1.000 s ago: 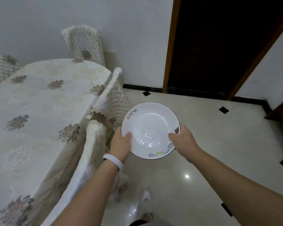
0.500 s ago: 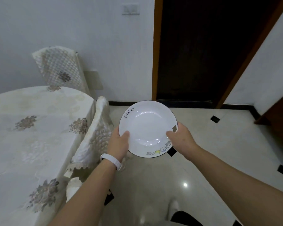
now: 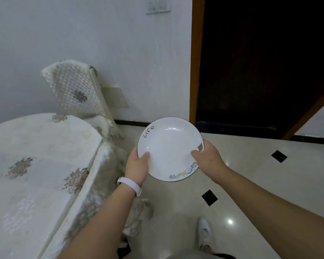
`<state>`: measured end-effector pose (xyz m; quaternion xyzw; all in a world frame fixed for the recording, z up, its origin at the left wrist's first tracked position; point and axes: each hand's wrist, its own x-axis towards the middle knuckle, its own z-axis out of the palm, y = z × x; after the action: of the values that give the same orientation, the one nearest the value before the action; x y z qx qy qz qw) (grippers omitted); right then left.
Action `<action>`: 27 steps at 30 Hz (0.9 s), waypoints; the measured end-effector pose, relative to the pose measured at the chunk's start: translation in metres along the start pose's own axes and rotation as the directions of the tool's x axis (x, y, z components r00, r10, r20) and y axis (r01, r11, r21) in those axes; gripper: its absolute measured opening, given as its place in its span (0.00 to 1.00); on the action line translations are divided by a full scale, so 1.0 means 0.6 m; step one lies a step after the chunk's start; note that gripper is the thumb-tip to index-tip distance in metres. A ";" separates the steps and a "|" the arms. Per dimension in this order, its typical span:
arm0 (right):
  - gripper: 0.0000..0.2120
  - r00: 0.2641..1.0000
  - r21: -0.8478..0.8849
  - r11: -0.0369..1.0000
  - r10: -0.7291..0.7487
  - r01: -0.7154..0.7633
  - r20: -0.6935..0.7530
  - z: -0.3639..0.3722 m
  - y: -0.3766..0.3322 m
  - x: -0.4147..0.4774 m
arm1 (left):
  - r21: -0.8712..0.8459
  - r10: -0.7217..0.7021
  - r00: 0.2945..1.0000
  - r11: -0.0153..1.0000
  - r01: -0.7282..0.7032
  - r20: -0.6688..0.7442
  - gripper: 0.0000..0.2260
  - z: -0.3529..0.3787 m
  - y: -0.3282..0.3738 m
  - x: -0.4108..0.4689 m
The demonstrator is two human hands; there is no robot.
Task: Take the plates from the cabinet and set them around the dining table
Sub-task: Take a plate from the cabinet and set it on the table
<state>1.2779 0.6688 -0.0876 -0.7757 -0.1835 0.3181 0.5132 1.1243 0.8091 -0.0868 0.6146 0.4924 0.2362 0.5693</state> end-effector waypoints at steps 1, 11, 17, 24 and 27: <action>0.10 1.000 0.002 1.000 -0.013 0.013 0.023 -0.009 -0.014 0.026 | -0.017 0.008 1.000 1.000 -0.008 -0.011 0.09 0.012 0.016 0.016; 0.11 0.970 -0.014 0.995 -0.090 0.095 0.227 0.051 -0.132 0.231 | -0.068 -0.029 0.976 0.998 0.015 -0.215 0.09 -0.011 0.091 0.152; 0.11 0.927 -0.024 0.994 -0.089 0.104 0.364 0.173 -0.180 0.340 | -0.051 0.007 0.936 0.998 -0.027 -0.351 0.07 -0.088 0.086 0.253; 0.10 0.892 -0.122 0.977 -0.106 0.176 0.439 0.350 -0.264 0.489 | -0.158 -0.080 0.895 0.987 0.011 -0.440 0.07 -0.194 0.061 0.443; 0.12 0.870 -0.152 0.968 -0.104 0.200 0.482 0.434 -0.311 0.550 | -0.194 -0.127 0.868 0.980 0.036 -0.481 0.07 -0.245 0.065 0.521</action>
<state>1.3489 1.1233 -0.0885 -0.7053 -0.3935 0.4355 0.3977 1.1387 1.1562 -0.0998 0.4594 0.6230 0.4033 0.4880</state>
